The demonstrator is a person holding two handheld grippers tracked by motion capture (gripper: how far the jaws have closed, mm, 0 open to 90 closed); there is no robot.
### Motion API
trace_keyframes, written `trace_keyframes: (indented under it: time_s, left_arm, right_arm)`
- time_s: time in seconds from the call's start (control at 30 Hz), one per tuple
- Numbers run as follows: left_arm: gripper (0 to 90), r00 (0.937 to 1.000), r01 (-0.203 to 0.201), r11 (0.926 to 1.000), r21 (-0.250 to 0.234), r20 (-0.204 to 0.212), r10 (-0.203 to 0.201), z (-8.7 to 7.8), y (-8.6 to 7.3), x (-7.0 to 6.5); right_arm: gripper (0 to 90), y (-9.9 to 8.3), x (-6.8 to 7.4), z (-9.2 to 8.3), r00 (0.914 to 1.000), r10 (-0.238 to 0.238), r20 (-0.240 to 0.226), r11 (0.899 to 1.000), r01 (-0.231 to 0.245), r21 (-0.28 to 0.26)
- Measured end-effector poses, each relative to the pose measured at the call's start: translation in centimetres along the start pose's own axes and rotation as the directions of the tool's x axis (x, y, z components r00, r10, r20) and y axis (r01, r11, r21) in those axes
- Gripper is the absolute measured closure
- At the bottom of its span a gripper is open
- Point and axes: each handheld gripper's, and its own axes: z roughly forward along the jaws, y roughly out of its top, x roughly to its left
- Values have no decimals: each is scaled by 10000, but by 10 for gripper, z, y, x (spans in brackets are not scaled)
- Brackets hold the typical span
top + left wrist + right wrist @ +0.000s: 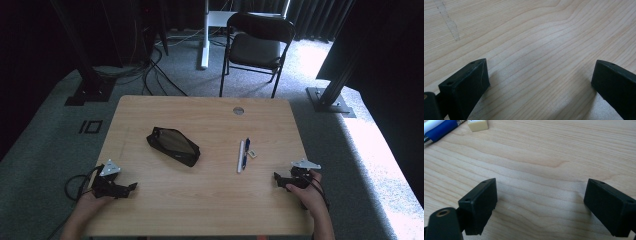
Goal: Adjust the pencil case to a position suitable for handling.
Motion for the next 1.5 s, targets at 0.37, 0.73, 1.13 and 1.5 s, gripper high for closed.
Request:
trace_keyframes:
  time_s: [0.37, 0.73, 1.13, 1.5]
  left_arm:
    - [16, 10000, 46, 10000, -17, -31, -46, 1, 0, 0]
    - [16, 10000, 66, 10000, 1, -58, -66, 0, 0, 0]
    - [16, 9999, 94, 10000, -12, -91, -94, 0, 0, 0]
    - [16, 9999, 95, 10000, -13, -89, -95, 0, 0, 0]
  right_arm:
    - [111, 1, 5, 1, 9999, 47, 90, 10000, -47, -18]
    - [133, 16, 28, 6, 9979, 85, -636, 9991, -111, -402]
    - [139, 49, 66, 10, 9825, -651, -1742, 9925, 456, -1138]
    - [144, 72, 103, 20, 9623, -1323, -2375, 9854, 1018, -1364]
